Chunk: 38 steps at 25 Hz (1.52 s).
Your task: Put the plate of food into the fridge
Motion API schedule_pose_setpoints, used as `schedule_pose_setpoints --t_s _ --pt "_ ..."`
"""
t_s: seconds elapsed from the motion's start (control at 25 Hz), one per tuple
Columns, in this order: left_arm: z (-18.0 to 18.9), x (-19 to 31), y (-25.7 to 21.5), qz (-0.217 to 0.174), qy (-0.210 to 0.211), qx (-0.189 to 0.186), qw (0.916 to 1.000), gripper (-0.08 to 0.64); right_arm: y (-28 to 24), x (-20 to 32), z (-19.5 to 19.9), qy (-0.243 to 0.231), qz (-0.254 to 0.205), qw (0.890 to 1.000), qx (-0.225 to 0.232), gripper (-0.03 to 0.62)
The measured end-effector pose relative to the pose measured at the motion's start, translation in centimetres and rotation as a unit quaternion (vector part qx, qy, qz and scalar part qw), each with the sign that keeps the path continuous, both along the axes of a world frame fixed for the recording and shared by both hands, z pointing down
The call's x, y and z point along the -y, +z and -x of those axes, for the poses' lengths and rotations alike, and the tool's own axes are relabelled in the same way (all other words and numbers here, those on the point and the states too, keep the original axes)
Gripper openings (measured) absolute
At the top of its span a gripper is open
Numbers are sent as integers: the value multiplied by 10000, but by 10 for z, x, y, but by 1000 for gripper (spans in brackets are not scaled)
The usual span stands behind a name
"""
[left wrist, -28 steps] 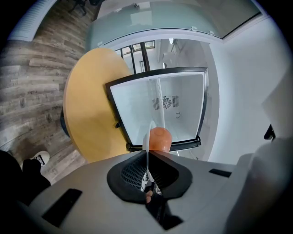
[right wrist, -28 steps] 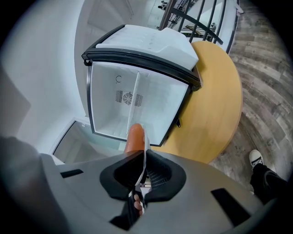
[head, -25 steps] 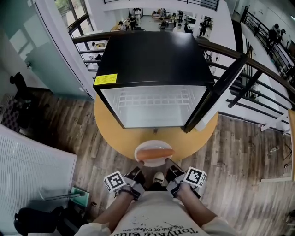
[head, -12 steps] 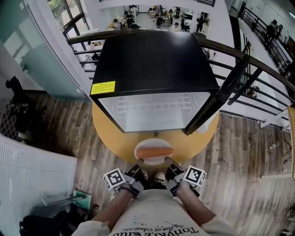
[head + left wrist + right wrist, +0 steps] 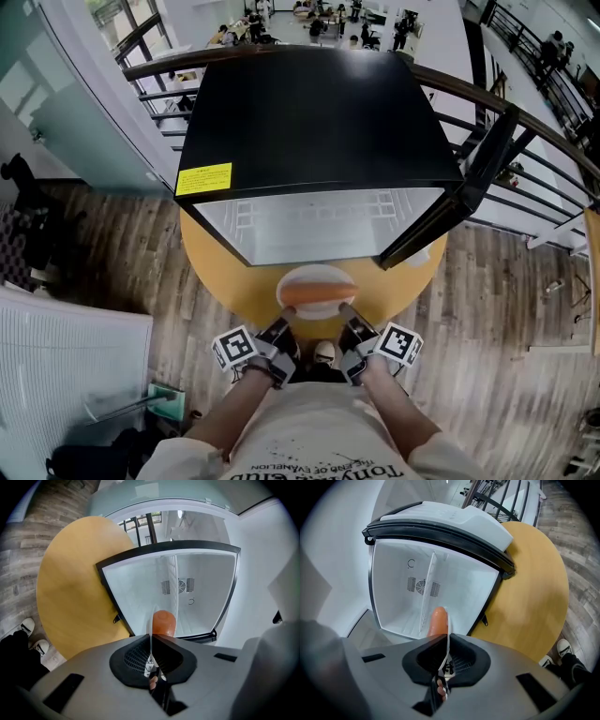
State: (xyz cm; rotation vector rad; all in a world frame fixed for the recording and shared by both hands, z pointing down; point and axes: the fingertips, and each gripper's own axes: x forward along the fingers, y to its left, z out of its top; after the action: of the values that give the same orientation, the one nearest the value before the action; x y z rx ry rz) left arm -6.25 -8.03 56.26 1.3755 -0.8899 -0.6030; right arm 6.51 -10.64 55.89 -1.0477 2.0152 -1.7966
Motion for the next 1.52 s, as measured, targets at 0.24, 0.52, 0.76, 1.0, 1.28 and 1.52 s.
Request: schedule_pose_setpoints --t_s 0.24,0.52,0.76,1.0,1.28,1.52 --pt "0 28 5 -156 57 -56 9998 31 11 24 -1 75 -15 9999 -126 37" --pt "3 58 20 -117 13 14 9999 31 24 53 2 179 44 9998 -71 37" --pt "4 79 37 74 -88 80 9999 31 38 77 2 293 87 9995 -70 37" --pt "12 100 48 75 -157 164 9997 31 50 100 10 305 123 9994 -135 37" --pt "17 124 59 162 -284 196 9993 31 61 125 15 355 184 9988 -273 37" --pt "20 138 69 231 -448 156 9986 31 68 141 18 425 155 9983 -364 37"
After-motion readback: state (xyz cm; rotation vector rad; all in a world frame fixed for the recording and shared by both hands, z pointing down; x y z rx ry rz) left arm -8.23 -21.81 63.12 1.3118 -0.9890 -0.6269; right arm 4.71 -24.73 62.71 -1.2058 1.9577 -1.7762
